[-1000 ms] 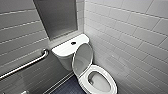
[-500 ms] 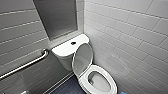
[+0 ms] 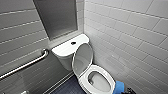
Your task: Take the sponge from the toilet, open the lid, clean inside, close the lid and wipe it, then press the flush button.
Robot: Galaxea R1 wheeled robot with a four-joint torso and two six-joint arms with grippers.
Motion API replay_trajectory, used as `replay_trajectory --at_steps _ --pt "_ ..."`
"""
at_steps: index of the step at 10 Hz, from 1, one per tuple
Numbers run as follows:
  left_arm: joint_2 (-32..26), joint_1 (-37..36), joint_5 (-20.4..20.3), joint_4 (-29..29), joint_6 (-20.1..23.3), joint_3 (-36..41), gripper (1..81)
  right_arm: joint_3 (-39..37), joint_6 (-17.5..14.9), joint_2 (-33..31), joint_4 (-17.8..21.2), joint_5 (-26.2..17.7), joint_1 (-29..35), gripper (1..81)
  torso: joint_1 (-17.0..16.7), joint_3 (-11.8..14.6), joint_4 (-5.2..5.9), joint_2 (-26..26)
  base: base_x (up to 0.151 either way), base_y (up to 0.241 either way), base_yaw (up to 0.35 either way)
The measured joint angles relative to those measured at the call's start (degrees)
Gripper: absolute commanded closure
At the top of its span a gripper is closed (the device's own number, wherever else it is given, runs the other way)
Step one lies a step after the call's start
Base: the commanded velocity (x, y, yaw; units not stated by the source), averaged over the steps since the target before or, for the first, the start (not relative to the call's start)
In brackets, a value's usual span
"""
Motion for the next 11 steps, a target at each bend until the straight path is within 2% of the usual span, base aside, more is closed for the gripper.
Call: replay_trajectory --at_steps 3,6,8,11 --pt "2.85 -0.01 -0.27 -0.02 0.0 -5.08 1.0 -6.89 0.02 7.33 1.5 -6.49 6.73 81.1 0.0 -0.02 0.0 0.02 0.0 0.0 0.0" --pt "5.18 -0.1 -0.35 -0.09 0.0 -7.39 1.0 -12.95 0.16 11.0 2.24 -12.06 10.31 81.1 0.0 -0.57 0.0 0.02 0.0 0.0 0.0" --pt "5.36 -0.1 -0.35 -0.11 0.0 -8.55 1.0 -15.27 0.2 12.5 2.72 -14.02 13.98 81.1 0.02 -3.04 0.0 0.05 0.0 0.0 0.0" --pt "6.72 -0.12 -0.52 -0.24 -0.02 -9.79 1.0 -20.55 1.57 16.09 2.99 -16.06 16.18 81.1 0.04 -3.76 0.0 0.09 0.0 0.0 0.0"
